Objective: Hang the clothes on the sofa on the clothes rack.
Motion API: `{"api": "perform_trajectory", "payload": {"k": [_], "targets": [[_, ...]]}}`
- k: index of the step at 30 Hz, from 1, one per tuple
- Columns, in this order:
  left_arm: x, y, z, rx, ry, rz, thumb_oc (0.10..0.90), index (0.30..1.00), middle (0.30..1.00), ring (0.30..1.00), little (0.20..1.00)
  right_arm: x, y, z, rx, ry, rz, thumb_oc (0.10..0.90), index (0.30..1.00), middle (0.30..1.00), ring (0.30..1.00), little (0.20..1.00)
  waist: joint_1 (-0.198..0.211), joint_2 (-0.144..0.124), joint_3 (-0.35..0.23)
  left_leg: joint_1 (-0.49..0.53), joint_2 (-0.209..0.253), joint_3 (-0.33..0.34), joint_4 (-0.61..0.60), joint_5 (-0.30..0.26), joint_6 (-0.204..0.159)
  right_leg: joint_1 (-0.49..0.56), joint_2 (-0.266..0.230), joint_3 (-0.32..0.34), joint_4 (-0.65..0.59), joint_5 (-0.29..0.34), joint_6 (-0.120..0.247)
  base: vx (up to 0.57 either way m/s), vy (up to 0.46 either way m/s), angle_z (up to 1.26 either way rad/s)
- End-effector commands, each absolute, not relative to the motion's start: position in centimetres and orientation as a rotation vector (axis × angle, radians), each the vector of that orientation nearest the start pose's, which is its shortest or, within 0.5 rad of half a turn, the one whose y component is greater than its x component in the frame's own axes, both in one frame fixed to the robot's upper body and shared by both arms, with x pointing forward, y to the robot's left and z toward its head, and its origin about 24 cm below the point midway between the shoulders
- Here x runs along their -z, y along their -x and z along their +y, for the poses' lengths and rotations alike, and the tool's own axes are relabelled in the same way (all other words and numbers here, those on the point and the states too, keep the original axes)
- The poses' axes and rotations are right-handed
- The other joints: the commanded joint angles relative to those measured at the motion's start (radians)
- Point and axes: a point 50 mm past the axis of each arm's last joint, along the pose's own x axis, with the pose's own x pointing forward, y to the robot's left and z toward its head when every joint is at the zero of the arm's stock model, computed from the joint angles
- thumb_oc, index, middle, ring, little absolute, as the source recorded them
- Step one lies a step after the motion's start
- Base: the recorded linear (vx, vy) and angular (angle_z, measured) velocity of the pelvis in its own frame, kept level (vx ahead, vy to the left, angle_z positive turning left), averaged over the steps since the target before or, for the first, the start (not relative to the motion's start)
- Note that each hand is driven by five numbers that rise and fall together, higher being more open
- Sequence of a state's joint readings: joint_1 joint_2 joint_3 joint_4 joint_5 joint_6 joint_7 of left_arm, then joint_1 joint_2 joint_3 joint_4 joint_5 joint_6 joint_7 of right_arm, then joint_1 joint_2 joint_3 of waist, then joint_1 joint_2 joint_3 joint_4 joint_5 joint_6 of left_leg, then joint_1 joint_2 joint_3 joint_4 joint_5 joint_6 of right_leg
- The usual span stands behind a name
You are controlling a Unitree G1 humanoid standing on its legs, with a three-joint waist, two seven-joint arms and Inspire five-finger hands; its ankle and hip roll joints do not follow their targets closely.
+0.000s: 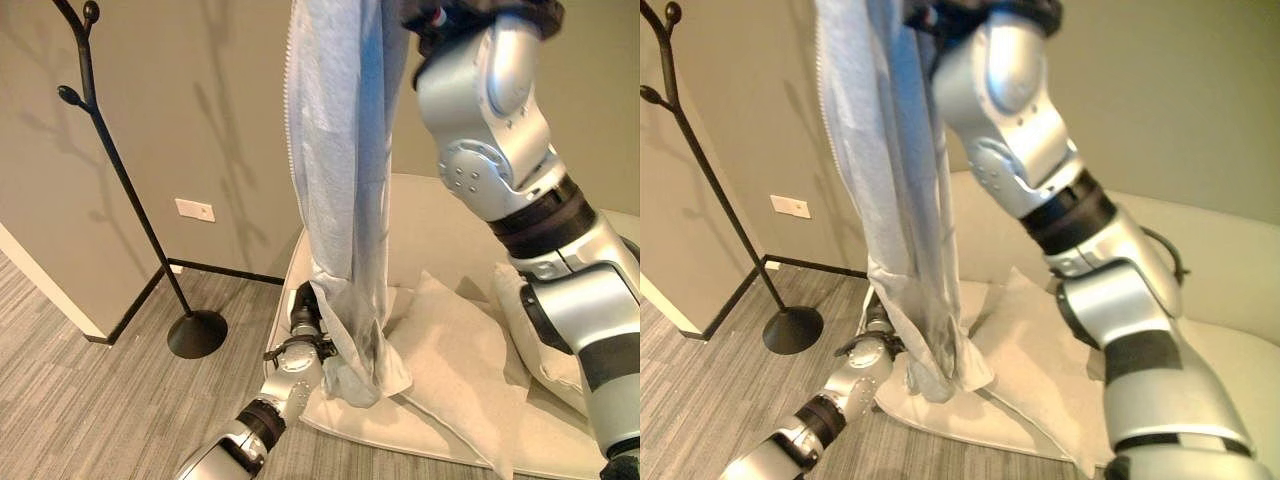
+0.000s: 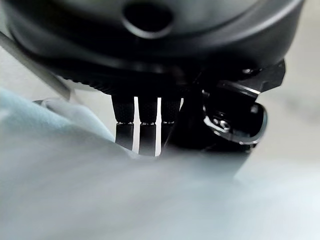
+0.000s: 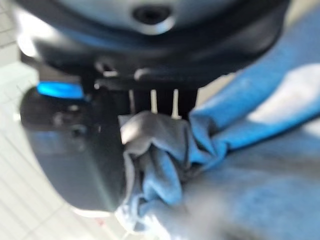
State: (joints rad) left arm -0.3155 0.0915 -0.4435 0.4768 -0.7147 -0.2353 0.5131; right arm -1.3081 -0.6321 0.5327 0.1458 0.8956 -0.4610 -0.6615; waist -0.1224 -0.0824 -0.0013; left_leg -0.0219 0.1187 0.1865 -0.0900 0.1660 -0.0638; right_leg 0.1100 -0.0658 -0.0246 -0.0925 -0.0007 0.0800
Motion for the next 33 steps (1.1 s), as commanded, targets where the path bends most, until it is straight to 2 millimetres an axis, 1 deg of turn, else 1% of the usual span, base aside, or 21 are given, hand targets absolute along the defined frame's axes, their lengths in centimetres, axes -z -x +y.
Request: {"api": "perform_trajectory", "payload": {"k": [1, 6, 8, 9, 10, 11, 12, 13, 16, 17, 19, 20, 22, 24, 25, 27, 28, 29, 30, 31, 33], "targets": [[-7.9, -31.0, 11.6, -0.250, 0.519, -0.150, 0.400, 0.300, 0.300, 0.300, 0.300, -43.0, -27.8, -14.8, -0.058, -0.407, -1.261, 0.400, 0.300, 0.300, 0.300, 0.300, 0.070, -0.008, -0.072, 0.055, 0.062, -0.057, 0.003, -0.108, -0.067, -0.036, -0.033, -0.017, 0.040, 0.010, 0.043, -0.04, -0.049, 0.04], [-8.9, -28.5, 18.1, -0.461, 0.310, -0.293, 0.400, 0.300, 0.300, 0.300, 0.300, -40.6, -26.9, -18.1, -0.005, -0.217, -1.271, 0.400, 0.300, 0.300, 0.300, 0.300, 0.097, 0.005, -0.066, 0.052, 0.068, -0.071, 0.003, -0.088, -0.075, -0.020, -0.021, -0.041, 0.035, -0.003, 0.037, -0.03, -0.064, 0.13], [-9.4, -25.6, 23.0, -0.650, 0.054, -0.374, 0.400, 0.300, 0.300, 0.300, 0.300, -37.7, -25.7, -20.6, 0.029, -0.069, -1.260, 0.400, 0.300, 0.300, 0.300, 0.300, 0.121, 0.031, -0.051, 0.032, 0.076, -0.087, 0.003, -0.052, -0.084, -0.019, -0.008, -0.065, 0.026, -0.001, 0.030, -0.04, -0.088, 0.15], [-9.4, -25.6, 23.0, -0.647, 0.049, -0.371, 0.400, 0.300, 0.300, 0.300, 0.300, -37.5, -25.7, -20.7, 0.034, -0.070, -1.256, 0.400, 0.300, 0.300, 0.300, 0.300, 0.122, 0.026, -0.056, 0.036, 0.076, -0.089, 0.003, -0.061, -0.086, -0.013, -0.009, -0.067, 0.023, -0.007, 0.031, -0.03, -0.052, 0.13], [-9.7, -24.1, 25.2, -0.742, -0.063, -0.396, 0.400, 0.300, 0.300, 0.300, 0.300, -36.3, -25.0, -21.6, 0.044, -0.006, -1.255, 0.400, 0.300, 0.300, 0.300, 0.300, 0.135, 0.044, -0.039, 0.016, 0.078, -0.100, 0.003, -0.035, -0.088, -0.020, -0.004, -0.079, 0.022, -0.002, 0.030, 0.02, -0.027, 0.21], [-9.6, -24.1, 25.2, -0.740, -0.067, -0.394, 0.400, 0.300, 0.300, 0.300, 0.300, -36.2, -24.9, -21.7, 0.047, -0.007, -1.252, 0.400, 0.300, 0.300, 0.300, 0.300, 0.135, 0.041, -0.043, 0.020, 0.078, -0.102, 0.003, -0.045, -0.090, -0.014, -0.005, -0.081, 0.020, -0.009, 0.031, -0.14, -0.017, 0.24], [-10.5, -22.8, 27.2, -0.842, -0.154, -0.447, 0.400, 0.300, 0.300, 0.300, 0.300, -35.4, -24.1, -22.7, 0.089, 0.050, -1.266, 0.400, 0.300, 0.300, 0.300, 0.300, 0.151, 0.060, -0.016, -0.020, 0.077, -0.116, 0.003, -0.004, -0.100, -0.026, -0.004, -0.098, 0.017, -0.003, 0.032, -0.12, 0.014, 0.21], [-11.1, -22.5, 28.0, -0.888, -0.191, -0.472, 0.400, 0.300, 0.300, 0.300, 0.300, -35.2, -23.8, -23.1, 0.117, 0.084, -1.274, 0.400, 0.300, 0.300, 0.300, 0.300, 0.160, 0.064, -0.002, -0.043, 0.075, -0.126, 0.003, 0.009, -0.111, -0.022, -0.008, -0.110, 0.011, -0.010, 0.034, -0.16, 0.016, 0.24], [-12.0, -22.1, 28.9, -0.955, -0.241, -0.520, 0.400, 0.300, 0.300, 0.300, 0.300, -34.7, -23.3, -23.7, 0.181, 0.129, -1.291, 0.400, 0.300, 0.300, 0.300, 0.300, 0.167, 0.066, 0.015, -0.080, 0.069, -0.143, 0.003, 0.035, -0.119, -0.034, -0.015, -0.132, 0.010, -0.006, 0.036, -0.16, 0.035, 0.44], [-14.1, -21.8, 30.0, -1.038, -0.384, -0.620, 0.400, 0.300, 0.300, 0.300, 0.300, -33.4, -22.8, -24.3, 0.258, 0.214, -1.291, 0.400, 0.300, 0.300, 0.300, 0.300, 0.166, 0.069, 0.037, -0.104, 0.066, -0.123, 0.003, 0.031, -0.116, -0.058, -0.035, -0.169, 0.014, 0.004, 0.041, -0.17, 0.042, 0.44], [-14.1, -21.8, 30.0, -1.038, -0.384, -0.620, 0.400, 0.300, 0.300, 0.300, 0.300, -33.4, -22.8, -24.3, 0.258, 0.214, -1.291, 0.400, 0.300, 0.300, 0.300, 0.300, 0.166, 0.069, 0.037, -0.104, 0.066, -0.123, 0.003, 0.031, -0.116, -0.058, -0.035, -0.169, 0.014, 0.004, 0.041, -0.15, 0.110, 0.51], [-16.7, -20.8, 30.5, -1.093, -0.633, -0.776, 0.400, 0.300, 0.300, 0.300, 0.300, -30.0, -21.9, -24.4, 0.337, 0.314, -1.251, 0.400, 0.300, 0.300, 0.300, 0.300, 0.137, 0.075, 0.028, -0.032, 0.113, -0.075, 0.003, -0.029, -0.106, -0.110, -0.073, -0.194, 0.041, 0.022, 0.059, -0.13, 0.268, 0.53], [-17.4, -20.2, 30.7, -1.117, -0.679, -0.831, 0.400, 0.300, 0.300, 0.300, 0.300, -28.6, -21.1, -24.2, 0.397, 0.480, -1.242, 0.400, 0.300, 0.300, 0.300, 0.300, 0.121, 0.084, 0.021, 0.024, 0.155, -0.093, 0.006, -0.025, -0.119, -0.122, -0.091, -0.187, 0.044, 0.031, 0.071, -0.07, 0.305, 0.39], [-17.8, -20.3, 30.2, -1.118, -0.682, -0.877, 0.400, 0.300, 0.300, 0.300, 0.300, -27.4, -20.7, -24.0, 0.453, 0.558, -1.223, 0.400, 0.300, 0.300, 0.300, 0.300, 0.111, 0.085, 0.020, 0.054, 0.211, -0.099, 0.007, 0.011, -0.132, -0.130, -0.113, -0.187, 0.051, 0.035, 0.085, -0.03, 0.277, 0.32], [-18.0, -20.7, 29.8, -1.110, -0.694, -0.903, 0.400, 0.300, 0.300, 0.300, 0.300, -26.9, -20.5, -24.1, 0.502, 0.584, -1.223, 0.400, 0.300, 0.300, 0.300, 0.300, 0.105, 0.086, 0.023, 0.059, 0.245, -0.110, 0.006, 0.052, -0.148, -0.137, -0.129, -0.189, 0.054, 0.039, 0.098, -0.03, 0.273, 0.12], [-17.9, -21.2, 29.3, -1.091, -0.698, -0.916, 0.400, 0.300, 0.300, 0.300, 0.300, -25.7, -20.3, -24.1, 0.550, 0.591, -1.198, 0.400, 0.300, 0.300, 0.300, 0.300, 0.096, 0.092, 0.025, 0.050, 0.279, -0.128, 0.003, 0.091, -0.173, -0.140, -0.154, -0.193, 0.056, 0.042, 0.116, -0.02, 0.394, 0.14], [-17.9, -21.6, 28.3, -1.045, -0.712, -0.943, 0.400, 0.300, 0.300, 0.300, 0.300, -24.8, -20.2, -24.3, 0.610, 0.609, -1.168, 0.400, 0.300, 0.300, 0.300, 0.300, 0.095, 0.099, 0.033, 0.035, 0.280, -0.167, 0.005, 0.090, -0.179, -0.137, -0.177, -0.184, 0.056, 0.060, 0.136, 0.00, 0.490, 0.23], [-17.7, -21.8, 27.8, -1.014, -0.710, -0.943, 0.400, 0.300, 0.300, 0.300, 0.300, -24.2, -20.1, -24.6, 0.646, 0.620, -1.140, 0.400, 0.300, 0.300, 0.300, 0.300, 0.088, 0.100, 0.033, 0.033, 0.277, -0.164, 0.006, 0.047, -0.179, -0.134, -0.191, -0.186, 0.054, 0.064, 0.144, 0.02, 0.370, 0.26], [-17.7, -21.8, 27.8, -1.010, -0.711, -0.943, 0.400, 0.300, 0.300, 0.300, 0.300, -24.1, -20.0, -24.6, 0.650, 0.622, -1.138, 0.400, 0.300, 0.300, 0.300, 0.300, 0.090, 0.099, 0.031, 0.033, 0.275, -0.164, 0.009, 0.041, -0.178, -0.132, -0.192, -0.186, 0.052, 0.063, 0.146, -0.02, 0.259, 0.24], [-17.6, -22.0, 27.1, -0.969, -0.703, -0.949, 0.400, 0.300, 0.300, 0.300, 0.300, -23.5, -19.9, -24.9, 0.685, 0.621, -1.110, 0.400, 0.300, 0.300, 0.300, 0.300, 0.081, 0.101, 0.034, 0.027, 0.273, -0.145, 0.014, -0.009, -0.175, -0.126, -0.212, -0.189, 0.051, 0.072, 0.154, 0.00, 0.326, 0.15], [-17.1, -22.8, 25.6, -0.868, -0.697, -0.952, 0.400, 0.300, 0.300, 0.300, 0.300, -22.2, -19.4, -25.7, 0.756, 0.640, -1.032, 0.400, 0.300, 0.300, 0.300, 0.300, 0.074, 0.089, 0.036, 0.004, 0.229, -0.117, 0.058, -0.115, -0.161, -0.108, -0.281, -0.210, 0.044, 0.111, 0.181, 0.01, 0.488, 0.25]]}}
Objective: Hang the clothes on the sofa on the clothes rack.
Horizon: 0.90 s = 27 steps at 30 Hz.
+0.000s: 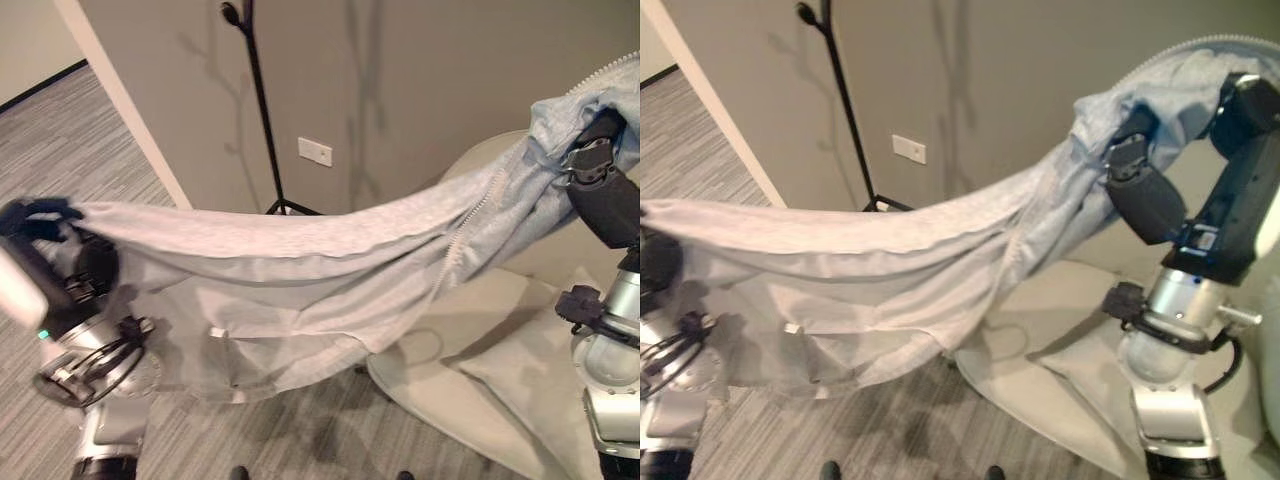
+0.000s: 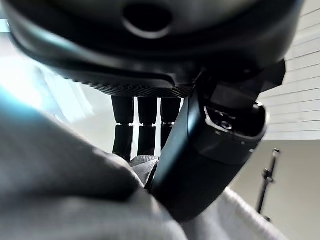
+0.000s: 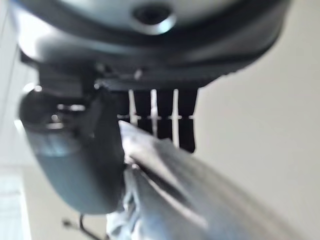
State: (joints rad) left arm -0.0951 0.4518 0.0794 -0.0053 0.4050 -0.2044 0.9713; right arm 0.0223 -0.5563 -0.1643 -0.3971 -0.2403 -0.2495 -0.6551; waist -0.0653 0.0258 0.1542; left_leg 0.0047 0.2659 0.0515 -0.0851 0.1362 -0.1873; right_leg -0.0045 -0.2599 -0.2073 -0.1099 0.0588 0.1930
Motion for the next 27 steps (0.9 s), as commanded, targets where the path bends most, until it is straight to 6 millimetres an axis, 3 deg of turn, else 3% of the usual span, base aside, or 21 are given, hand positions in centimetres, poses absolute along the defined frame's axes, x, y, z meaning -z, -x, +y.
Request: {"api": "perform_trajectory", "payload": {"k": [1, 2, 3, 5, 7, 9, 10, 11, 13, 14, 15, 16, 18, 21, 23, 25, 27], "targets": [[-16.8, -23.0, 25.2, -0.852, -0.677, -0.940, 0.400, 0.300, 0.300, 0.300, 0.300, -21.6, -19.2, -25.8, 0.782, 0.637, -1.005, 0.400, 0.300, 0.300, 0.300, 0.300, 0.013, -0.021, -0.118, -0.024, 0.065, 0.023, 0.052, -0.111, -0.030, 0.007, -0.111, -0.032, 0.065, 0.075, 0.069, 0.02, 0.617, 0.74], [-16.4, -23.4, 24.4, -0.793, -0.662, -0.923, 0.400, 0.300, 0.300, 0.300, 0.300, -20.5, -19.1, -25.9, 0.820, 0.636, -0.940, 0.400, 0.300, 0.300, 0.300, 0.300, 0.013, -0.045, -0.116, -0.022, 0.000, 0.031, 0.047, -0.154, 0.010, -0.003, -0.170, -0.045, 0.082, 0.167, 0.069, 0.02, 0.482, 0.84], [-16.5, -23.4, 24.4, -0.791, -0.664, -0.924, 0.400, 0.300, 0.300, 0.300, 0.300, -20.5, -19.0, -25.9, 0.822, 0.636, -0.937, 0.400, 0.300, 0.300, 0.300, 0.300, 0.014, -0.053, -0.117, -0.023, -0.009, 0.033, 0.046, -0.153, 0.015, -0.005, -0.179, -0.043, 0.080, 0.173, 0.069, 0.01, 0.480, 0.63], [-16.2, -23.6, 24.2, -0.767, -0.682, -0.908, 0.400, 0.300, 0.300, 0.300, 0.300, -19.9, -19.5, -25.5, 0.835, 0.660, -0.907, 0.400, 0.300, 0.300, 0.300, 0.300, 0.020, -0.069, -0.107, 0.003, -0.073, 0.062, 0.014, -0.162, 0.058, -0.051, -0.246, -0.083, 0.120, 0.288, 0.069, -0.02, 0.441, 0.24], [-16.3, -23.4, 24.0, -0.781, -0.661, -0.921, 0.400, 0.300, 0.300, 0.300, 0.300, -19.9, -20.1, -24.8, 0.836, 0.663, -0.913, 0.400, 0.300, 0.300, 0.300, 0.300, 0.029, -0.078, -0.094, 0.022, -0.135, 0.099, -0.002, -0.173, 0.098, -0.086, -0.283, -0.137, 0.146, 0.304, 0.069, -0.05, 0.509, -0.19], [-16.1, -23.4, 23.6, -0.748, -0.678, -0.920, 0.400, 0.300, 0.300, 0.300, 0.300, -19.8, -20.0, -24.7, 0.842, 0.687, -0.906, 0.400, 0.300, 0.300, 0.300, 0.300, 0.008, -0.089, -0.090, 0.031, -0.182, 0.086, -0.002, -0.194, 0.127, -0.091, -0.221, -0.089, 0.194, 0.213, 0.050, 0.06, 0.520, -0.46], [-15.5, -23.4, 23.3, -0.719, -0.679, -0.900, 0.400, 0.300, 0.300, 0.300, 0.300, -19.8, -19.5, -25.1, 0.852, 0.711, -0.909, 0.400, 0.300, 0.300, 0.300, 0.300, -0.010, -0.089, -0.094, 0.048, -0.205, 0.077, -0.002, -0.206, 0.151, -0.102, -0.100, -0.003, 0.240, 0.086, 0.015, 0.10, 0.343, -0.20], [-15.5, -23.4, 23.3, -0.718, -0.678, -0.900, 0.400, 0.300, 0.300, 0.300, 0.300, -19.8, -19.5, -25.1, 0.852, 0.712, -0.909, 0.400, 0.300, 0.300, 0.300, 0.300, -0.007, -0.088, -0.093, 0.047, -0.203, 0.080, -0.002, -0.203, 0.150, -0.108, -0.098, 0.000, 0.248, 0.083, 0.010, 0.11, 0.319, 0.05], [-15.3, -23.3, 23.6, -0.717, -0.710, -0.878, 0.400, 0.300, 0.300, 0.300, 0.300, -20.1, -19.2, -25.4, 0.862, 0.736, -0.931, 0.400, 0.300, 0.300, 0.300, 0.300, -0.010, -0.088, -0.095, 0.058, -0.223, 0.088, -0.002, -0.205, 0.169, -0.129, 0.019, 0.004, 0.302, 0.005, -0.031, 0.05, 0.164, 0.14], [-15.3, -23.3, 23.6, -0.717, -0.710, -0.878, 0.400, 0.300, 0.300, 0.300, 0.300, -20.1, -19.2, -25.4, 0.862, 0.736, -0.931, 0.400, 0.300, 0.300, 0.300, 0.300, -0.009, -0.088, -0.096, 0.056, -0.222, 0.089, -0.002, -0.204, 0.169, -0.132, 0.020, 0.005, 0.303, 0.006, -0.032, 0.07, 0.171, -0.02], [-15.6, -23.3, 24.4, -0.747, -0.765, -0.870, 0.400, 0.300, 0.300, 0.300, 0.300, -20.5, -19.2, -25.6, 0.880, 0.782, -0.952, 0.400, 0.300, 0.300, 0.300, 0.300, -0.007, -0.096, -0.099, 0.061, -0.238, 0.105, -0.002, -0.207, 0.178, -0.139, 0.098, -0.049, 0.313, -0.032, -0.050, 0.08, 0.138, -0.18], [-15.7, -23.3, 24.6, -0.758, -0.779, -0.874, 0.400, 0.300, 0.300, 0.300, 0.300, -20.4, -19.1, -25.8, 0.894, 0.807, -0.949, 0.400, 0.300, 0.300, 0.300, 0.300, -0.011, -0.100, -0.105, 0.069, -0.248, 0.111, -0.002, -0.210, 0.178, -0.136, 0.147, -0.059, 0.301, -0.051, -0.067, 0.14, 0.174, -0.35], [-16.1, -23.5, 25.2, -0.822, -0.809, -0.892, 0.400, 0.300, 0.300, 0.300, 0.300, -20.8, -18.7, -26.4, 0.964, 0.883, -0.972, 0.400, 0.300, 0.300, 0.300, 0.300, -0.026, -0.108, -0.113, 0.082, -0.263, 0.115, -0.002, -0.224, 0.180, -0.154, 0.226, -0.025, 0.278, -0.060, -0.077, 0.14, 0.091, -0.42], [-17.3, -24.2, 25.5, -0.895, -0.883, -0.958, 0.400, 0.300, 0.300, 0.300, 0.300, -21.6, -18.2, -28.2, 1.120, 1.062, -0.984, 0.400, 0.300, 0.300, 0.300, 0.300, -0.046, -0.118, -0.130, 0.102, -0.291, 0.106, -0.002, -0.236, 0.183, -0.113, 0.259, 0.043, 0.193, -0.050, -0.098, 0.19, 0.050, 0.03], [-17.7, -24.1, 25.9, -0.928, -0.898, -0.966, 0.400, 0.300, 0.300, 0.300, 0.300, -21.9, -18.1, -28.8, 1.170, 1.135, -0.983, 0.400, 0.300, 0.300, 0.300, 0.300, -0.042, -0.109, -0.142, 0.109, -0.289, 0.116, 0.000, -0.241, 0.180, -0.090, 0.261, 0.056, 0.153, -0.034, -0.101, 0.14, 0.005, 0.05], [-19.2, -24.0, 26.4, -0.969, -0.944, -1.029, 0.400, 0.300, 0.300, 0.300, 0.300, -22.9, -17.9, -30.3, 1.262, 1.305, -0.981, 0.400, 0.300, 0.300, 0.300, 0.300, -0.040, -0.102, -0.165, 0.099, -0.280, 0.143, 0.097, -0.282, 0.163, -0.039, 0.260, 0.063, 0.103, -0.035, -0.096, 0.14, -0.022, -0.10], [-19.8, -24.3, 26.4, -0.981, -0.955, -1.060, 0.400, 0.300, 0.300, 0.300, 0.300, -23.6, -17.9, -30.7, 1.297, 1.348, -1.007, 0.400, 0.300, 0.300, 0.300, 0.300, -0.036, -0.102, -0.159, 0.064, -0.265, 0.158, 0.194, -0.307, 0.146, -0.003, 0.256, 0.063, 0.071, -0.031, -0.100, 0.11, -0.054, 0.02]]}}
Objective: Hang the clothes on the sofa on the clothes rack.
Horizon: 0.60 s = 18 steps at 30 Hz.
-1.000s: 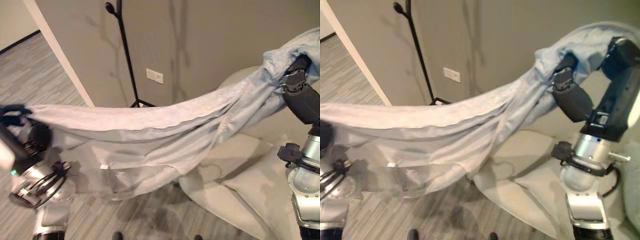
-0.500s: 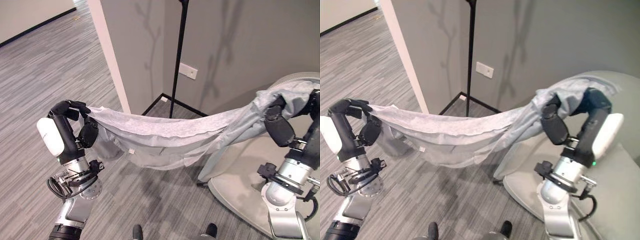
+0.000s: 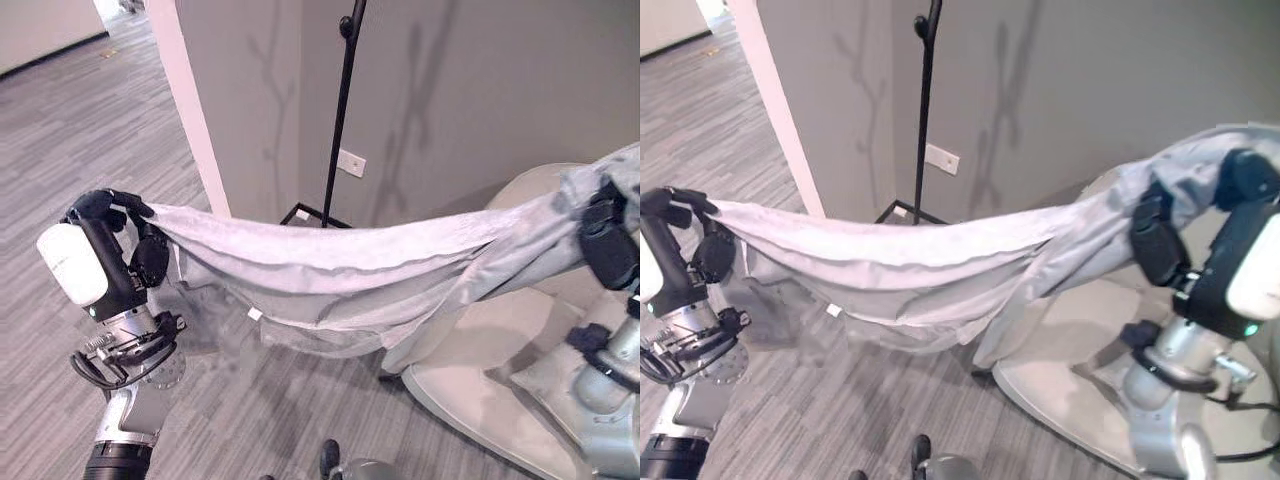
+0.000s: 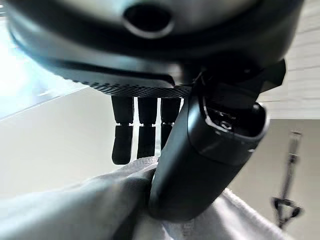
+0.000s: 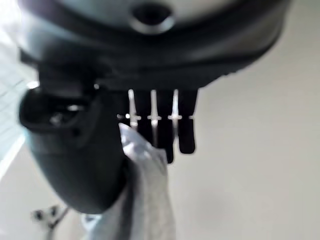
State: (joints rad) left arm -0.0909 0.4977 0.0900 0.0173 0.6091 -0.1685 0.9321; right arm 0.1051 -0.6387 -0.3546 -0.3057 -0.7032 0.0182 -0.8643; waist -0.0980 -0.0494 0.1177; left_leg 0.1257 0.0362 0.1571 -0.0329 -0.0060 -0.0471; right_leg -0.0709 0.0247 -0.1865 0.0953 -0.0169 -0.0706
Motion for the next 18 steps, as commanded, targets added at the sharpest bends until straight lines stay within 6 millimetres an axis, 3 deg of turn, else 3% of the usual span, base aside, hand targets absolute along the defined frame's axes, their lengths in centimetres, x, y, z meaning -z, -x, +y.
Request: {"api": "perform_trajectory", "payload": {"k": [1, 4, 5, 7, 10, 11, 12, 13, 15, 17, 18], "targets": [[-21.2, -24.8, 26.3, -1.002, -0.956, -1.109, 0.400, 0.300, 0.300, 0.300, 0.300, -24.6, -18.0, -31.3, 1.334, 1.392, -1.030, 0.400, 0.300, 0.300, 0.300, 0.300, 0.004, -0.030, -0.112, -0.120, -0.002, 0.067, 0.304, -0.151, -0.026, 0.106, -0.039, 0.042, -0.159, 0.038, 0.153, 0.07, -0.072, 0.07], [-22.1, -25.7, 26.5, -1.013, -0.997, -1.135, 0.400, 0.300, 0.300, 0.300, 0.300, -25.7, -18.7, -32.1, 1.342, 1.446, -1.046, 0.400, 0.300, 0.300, 0.300, 0.300, 0.009, -0.035, -0.094, -0.195, 0.036, 0.075, 0.463, -0.095, -0.054, 0.131, -0.042, 0.041, -0.178, 0.036, 0.136, 0.08, -0.038, 0.00], [-23.2, -26.0, 27.6, -1.048, -1.083, -1.143, 0.400, 0.300, 0.300, 0.300, 0.300, -26.8, -18.8, -32.5, 1.325, 1.514, -1.071, 0.400, 0.300, 0.300, 0.300, 0.300, 0.009, -0.032, -0.098, -0.223, 0.070, 0.084, 0.491, -0.066, -0.056, 0.147, -0.049, 0.042, -0.181, 0.024, 0.139, 0.12, 0.038, -0.10], [-23.9, -26.3, 28.2, -1.075, -1.116, -1.144, 0.400, 0.300, 0.300, 0.300, 0.300, -27.5, -19.1, -32.8, 1.317, 1.538, -1.083, 0.400, 0.300, 0.300, 0.300, 0.300, 0.014, -0.033, -0.099, -0.240, 0.077, 0.086, 0.467, -0.063, -0.048, 0.147, -0.057, 0.048, -0.182, 0.021, 0.143, 0.12, 0.068, -0.03], [-25.3, -26.8, 30.1, -1.129, -1.241, -1.105, 0.400, 0.300, 0.300, 0.300, 0.300, -29.1, -19.7, -33.0, 1.268, 1.601, -1.120, 0.400, 0.300, 0.300, 0.300, 0.300, 0.029, -0.027, -0.114, -0.243, 0.059, 0.044, 0.307, -0.085, -0.027, 0.149, -0.072, 0.076, -0.182, 0.011, 0.160, 0.16, 0.146, -0.25], [-25.3, -27.0, 30.4, -1.132, -1.258, -1.081, 0.400, 0.300, 0.300, 0.300, 0.300, -29.5, -20.1, -33.0, 1.257, 1.597, -1.130, 0.400, 0.300, 0.300, 0.300, 0.300, 0.037, -0.019, -0.118, -0.238, 0.052, 0.009, 0.222, -0.062, -0.030, 0.153, -0.072, 0.088, -0.182, 0.008, 0.164, 0.32, 0.265, -0.43], [-25.9, -27.2, 30.9, -1.136, -1.285, -1.065, 0.400, 0.300, 0.300, 0.300, 0.300, -30.2, -20.4, -33.2, 1.238, 1.612, -1.126, 0.400, 0.300, 0.300, 0.300, 0.300, 0.055, -0.004, -0.121, -0.249, 0.052, -0.066, 0.109, -0.002, -0.044, 0.169, -0.068, 0.111, -0.182, -0.008, 0.165, 0.24, 0.190, -0.57], [-26.0, -27.3, 30.9, -1.139, -1.282, -1.064, 0.400, 0.300, 0.300, 0.300, 0.300, -30.3, -20.6, -33.2, 1.240, 1.610, -1.129, 0.400, 0.300, 0.300, 0.300, 0.300, 0.052, -0.003, -0.121, -0.237, 0.051, -0.069, 0.074, 0.021, -0.047, 0.166, -0.068, 0.109, -0.181, -0.007, 0.163, 0.26, 0.181, -0.67], [-26.9, -27.8, 31.4, -1.130, -1.335, -1.050, 0.400, 0.300, 0.300, 0.300, 0.300, -31.2, -21.3, -33.8, 1.223, 1.682, -1.102, 0.400, 0.300, 0.300, 0.300, 0.300, 0.074, 0.009, -0.111, -0.296, 0.056, -0.163, -0.038, 0.075, -0.070, 0.206, -0.073, 0.146, -0.181, -0.046, 0.165, 0.25, 0.135, -0.56], [-27.5, -28.2, 31.5, -1.125, -1.353, -1.041, 0.400, 0.300, 0.300, 0.300, 0.300, -31.6, -21.7, -34.3, 1.235, 1.711, -1.073, 0.400, 0.300, 0.300, 0.300, 0.300, 0.070, 0.014, -0.106, -0.310, 0.059, -0.169, -0.050, 0.088, -0.079, 0.222, -0.075, 0.153, -0.179, -0.058, 0.170, 0.26, 0.190, -0.43], [-28.0, -29.2, 31.6, -1.107, -1.362, -1.004, 0.400, 0.300, 0.300, 0.300, 0.300, -31.9, -22.3, -35.5, 1.267, 1.725, -0.983, 0.400, 0.300, 0.300, 0.300, 0.300, 0.066, 0.033, -0.114, -0.317, 0.067, -0.152, -0.050, 0.109, -0.084, 0.252, -0.089, 0.169, -0.168, -0.080, 0.188, 0.28, 0.241, -0.42]]}}
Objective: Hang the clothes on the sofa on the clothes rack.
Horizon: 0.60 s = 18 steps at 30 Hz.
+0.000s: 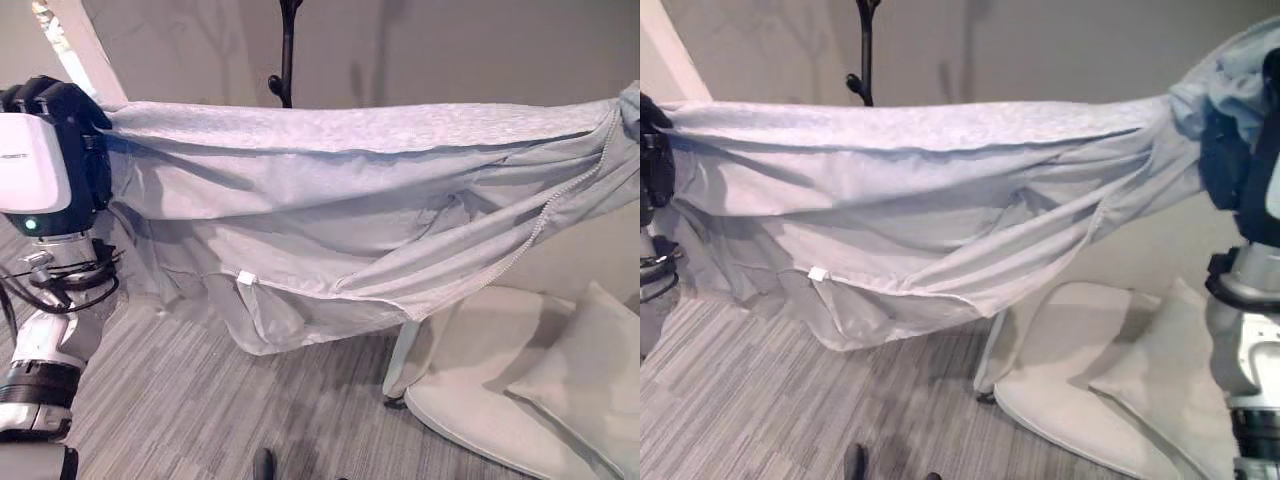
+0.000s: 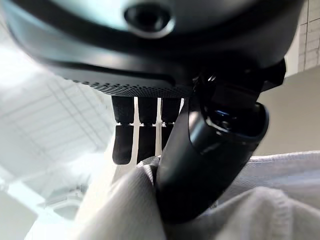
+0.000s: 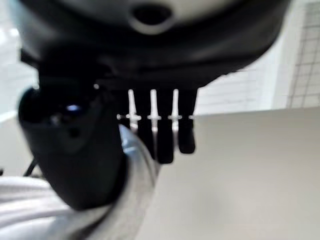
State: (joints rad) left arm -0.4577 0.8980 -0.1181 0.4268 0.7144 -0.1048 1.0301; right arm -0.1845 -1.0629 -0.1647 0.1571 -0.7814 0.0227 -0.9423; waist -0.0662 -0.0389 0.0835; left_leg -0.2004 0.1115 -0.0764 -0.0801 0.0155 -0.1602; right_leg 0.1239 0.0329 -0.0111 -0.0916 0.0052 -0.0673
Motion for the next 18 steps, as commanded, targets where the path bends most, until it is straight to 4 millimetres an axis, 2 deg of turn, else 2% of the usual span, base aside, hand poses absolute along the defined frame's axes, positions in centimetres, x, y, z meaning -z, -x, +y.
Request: {"api": "perform_trajectory", "payload": {"k": [1, 4, 6, 7, 9, 10, 11, 12, 13, 15, 16, 17, 18], "targets": [[-28.0, -29.3, 31.6, -1.107, -1.361, -1.003, 0.400, 0.300, 0.300, 0.300, 0.300, -31.9, -22.5, -35.6, 1.268, 1.723, -0.983, 0.400, 0.300, 0.300, 0.300, 0.300, 0.038, 0.021, -0.079, 0.012, -0.009, 0.085, -0.004, 0.088, 0.029, 0.057, -0.098, -0.003, 0.020, -0.103, 0.186, 0.28, 0.262, -0.36], [-28.7, -30.2, 31.2, -1.070, -1.369, -0.992, 0.400, 0.300, 0.300, 0.300, 0.300, -32.1, -23.4, -36.6, 1.281, 1.731, -0.887, 0.400, 0.300, 0.300, 0.300, 0.300, 0.044, 0.032, -0.108, 0.048, -0.029, 0.089, -0.006, 0.111, 0.042, 0.073, -0.141, 0.018, 0.052, -0.112, 0.210, 0.28, 0.276, -0.41], [-29.1, -30.8, 31.1, -1.051, -1.366, -0.970, 0.400, 0.300, 0.300, 0.300, 0.300, -32.1, -24.0, -37.7, 1.290, 1.744, -0.778, 0.400, 0.300, 0.300, 0.300, 0.300, 0.040, 0.028, -0.127, 0.089, -0.070, 0.120, -0.007, 0.090, 0.074, 0.055, -0.183, 0.030, 0.118, -0.095, 0.233, 0.32, 0.352, -0.39], [-29.2, -30.7, 31.2, -1.053, -1.367, -0.967, 0.400, 0.300, 0.300, 0.300, 0.300, -32.2, -24.2, -37.6, 1.288, 1.742, -0.781, 0.400, 0.300, 0.300, 0.300, 0.300, 0.042, 0.026, -0.126, 0.091, -0.073, 0.127, -0.007, 0.089, 0.077, 0.050, -0.188, 0.037, 0.127, -0.101, 0.235, 0.26, 0.307, -0.32], [-29.8, -30.9, 31.1, -1.069, -1.365, -0.969, 0.400, 0.300, 0.300, 0.300, 0.300, -32.7, -24.3, -38.2, 1.333, 1.772, -0.737, 0.400, 0.300, 0.300, 0.300, 0.300, 0.030, 0.025, -0.133, 0.129, -0.112, 0.137, -0.007, 0.067, 0.107, 0.013, -0.213, 0.054, 0.229, -0.035, 0.253, 0.20, 0.308, -0.22], [-30.0, -31.0, 31.2, -1.081, -1.363, -0.957, 0.400, 0.300, 0.300, 0.300, 0.300, -33.5, -24.3, -38.0, 1.354, 1.777, -0.743, 0.400, 0.300, 0.300, 0.300, 0.300, 0.019, 0.031, -0.123, 0.161, -0.137, 0.136, -0.007, 0.041, 0.126, -0.044, -0.222, 0.073, 0.351, 0.044, 0.251, 0.17, 0.372, 0.04], [-30.6, -30.9, 31.3, -1.101, -1.366, -0.970, 0.400, 0.300, 0.300, 0.300, 0.300, -34.3, -24.2, -38.0, 1.392, 1.770, -0.755, 0.400, 0.300, 0.300, 0.300, 0.300, 0.013, 0.038, -0.108, 0.177, -0.148, 0.143, -0.007, 0.031, 0.140, -0.086, -0.229, 0.087, 0.435, 0.093, 0.252, 0.21, 0.548, 0.26], [-31.6, -30.1, 32.0, -1.172, -1.371, -0.977, 0.400, 0.300, 0.300, 0.300, 0.300, -34.8, -24.0, -38.2, 1.453, 1.746, -0.756, 0.400, 0.300, 0.300, 0.300, 0.300, 0.012, 0.066, -0.087, 0.219, -0.152, 0.166, -0.007, 0.003, 0.164, -0.158, -0.264, 0.010, 0.579, 0.142, 0.235, 0.17, 0.475, 0.14], [-31.8, -29.8, 32.3, -1.180, -1.390, -0.972, 0.400, 0.300, 0.300, 0.300, 0.300, -34.8, -23.9, -38.4, 1.469, 1.742, -0.744, 0.400, 0.300, 0.300, 0.300, 0.300, 0.008, 0.067, -0.085, 0.234, -0.159, 0.173, -0.007, -0.013, 0.169, -0.177, -0.275, -0.023, 0.608, 0.135, 0.230, 0.26, 0.440, -0.03], [-32.2, -29.3, 33.1, -1.210, -1.399, -0.961, 0.400, 0.300, 0.300, 0.300, 0.300, -35.1, -23.0, -39.5, 1.515, 1.734, -0.707, 0.400, 0.300, 0.300, 0.300, 0.300, -0.010, 0.072, -0.081, 0.263, -0.164, 0.160, -0.007, -0.036, 0.170, -0.229, -0.214, -0.054, 0.561, 0.037, 0.215, 0.19, 0.116, -0.28], [-32.3, -29.3, 33.1, -1.210, -1.398, -0.963, 0.400, 0.300, 0.300, 0.300, 0.300, -35.1, -22.9, -39.6, 1.517, 1.733, -0.707, 0.400, 0.300, 0.300, 0.300, 0.300, -0.010, 0.075, -0.082, 0.258, -0.159, 0.159, -0.007, -0.030, 0.168, -0.230, -0.210, -0.059, 0.555, 0.044, 0.210, 0.16, -0.006, 0.01], [-32.5, -29.2, 33.5, -1.213, -1.404, -0.953, 0.400, 0.300, 0.300, 0.300, 0.300, -34.9, -22.4, -40.6, 1.535, 1.727, -0.666, 0.400, 0.300, 0.300, 0.300, 0.300, -0.021, 0.075, -0.080, 0.269, -0.165, 0.151, -0.007, -0.035, 0.163, -0.257, -0.177, -0.067, 0.431, 0.003, 0.209, 0.12, -0.027, 0.17], [-32.5, -29.3, 33.5, -1.211, -1.403, -0.956, 0.400, 0.300, 0.300, 0.300, 0.300, -34.9, -22.4, -40.7, 1.536, 1.724, -0.665, 0.400, 0.300, 0.300, 0.300, 0.300, -0.021, 0.077, -0.082, 0.269, -0.160, 0.149, -0.007, -0.038, 0.161, -0.247, -0.173, -0.072, 0.415, 0.005, 0.207, 0.25, -0.070, 0.35]]}}
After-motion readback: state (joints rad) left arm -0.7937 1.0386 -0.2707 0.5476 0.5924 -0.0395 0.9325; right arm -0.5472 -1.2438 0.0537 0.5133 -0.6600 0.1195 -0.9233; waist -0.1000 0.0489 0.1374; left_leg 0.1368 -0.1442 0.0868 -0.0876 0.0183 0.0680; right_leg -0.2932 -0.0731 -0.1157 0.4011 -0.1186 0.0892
